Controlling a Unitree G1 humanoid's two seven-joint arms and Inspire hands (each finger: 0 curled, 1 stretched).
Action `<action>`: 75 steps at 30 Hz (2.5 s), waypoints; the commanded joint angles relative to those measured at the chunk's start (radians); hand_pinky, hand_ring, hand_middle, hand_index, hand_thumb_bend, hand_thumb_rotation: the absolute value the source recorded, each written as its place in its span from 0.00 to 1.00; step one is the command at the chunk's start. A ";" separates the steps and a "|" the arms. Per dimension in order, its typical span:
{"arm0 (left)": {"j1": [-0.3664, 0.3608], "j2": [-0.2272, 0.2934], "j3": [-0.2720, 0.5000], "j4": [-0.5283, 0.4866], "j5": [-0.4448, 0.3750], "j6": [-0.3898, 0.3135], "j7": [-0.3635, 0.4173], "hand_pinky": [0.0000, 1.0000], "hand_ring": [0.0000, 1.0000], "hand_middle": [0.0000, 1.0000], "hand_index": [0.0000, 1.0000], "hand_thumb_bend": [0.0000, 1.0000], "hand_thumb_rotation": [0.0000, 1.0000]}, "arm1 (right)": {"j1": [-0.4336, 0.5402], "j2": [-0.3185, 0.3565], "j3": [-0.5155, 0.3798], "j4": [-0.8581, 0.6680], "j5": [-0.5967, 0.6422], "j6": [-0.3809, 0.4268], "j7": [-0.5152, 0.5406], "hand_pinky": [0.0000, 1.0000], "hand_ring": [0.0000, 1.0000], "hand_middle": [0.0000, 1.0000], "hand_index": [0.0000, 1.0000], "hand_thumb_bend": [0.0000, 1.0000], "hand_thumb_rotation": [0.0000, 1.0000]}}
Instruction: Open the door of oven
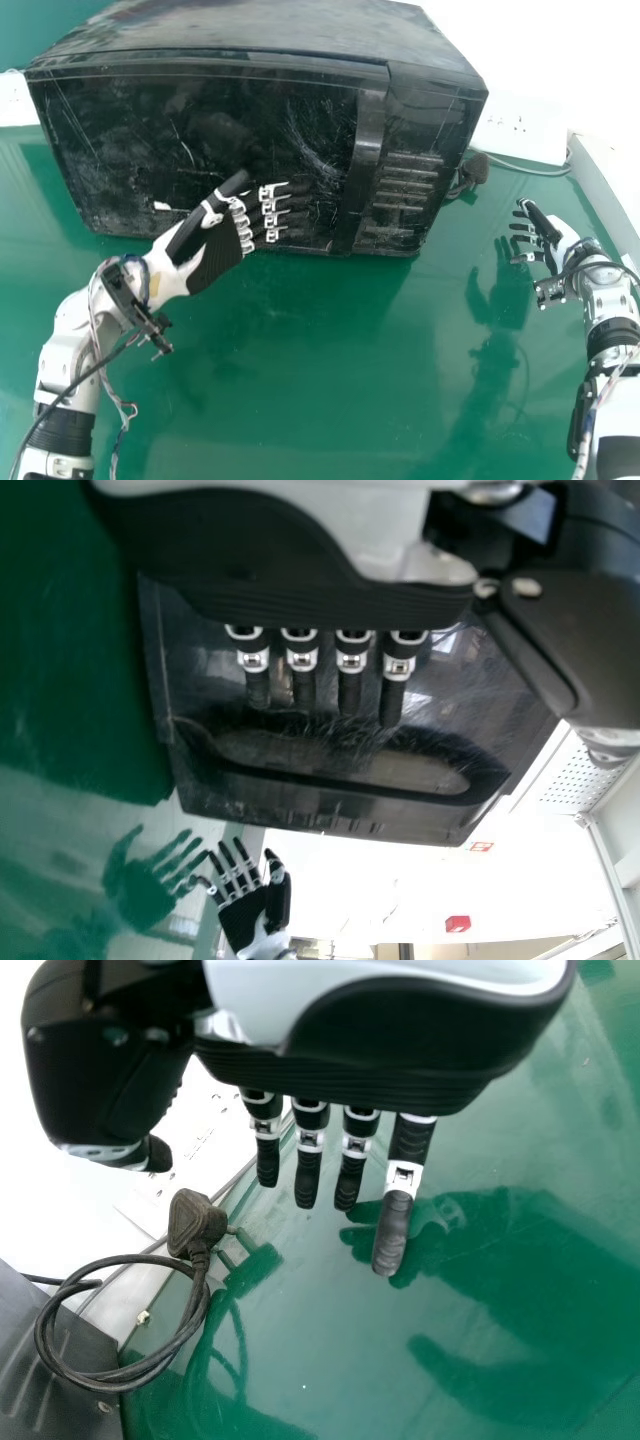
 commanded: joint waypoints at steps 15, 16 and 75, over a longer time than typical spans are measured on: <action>-0.016 -0.012 -0.040 -0.057 0.052 0.030 0.074 0.86 0.99 1.00 0.96 1.00 0.76 | 0.082 0.045 0.003 0.049 -0.013 0.055 0.029 0.74 0.83 0.86 0.93 0.57 0.61; -0.017 -0.013 -0.041 -0.055 0.052 0.029 0.074 0.86 0.99 1.00 0.95 1.00 0.75 | 0.082 0.046 0.005 0.049 -0.016 0.054 0.028 0.72 0.82 0.86 0.94 0.56 0.63; -0.157 -0.129 -0.106 0.133 0.174 -0.059 0.092 0.83 0.97 0.97 0.94 1.00 0.76 | 0.072 0.062 -0.006 0.047 -0.015 0.076 -0.030 0.72 0.78 0.83 0.93 0.57 0.57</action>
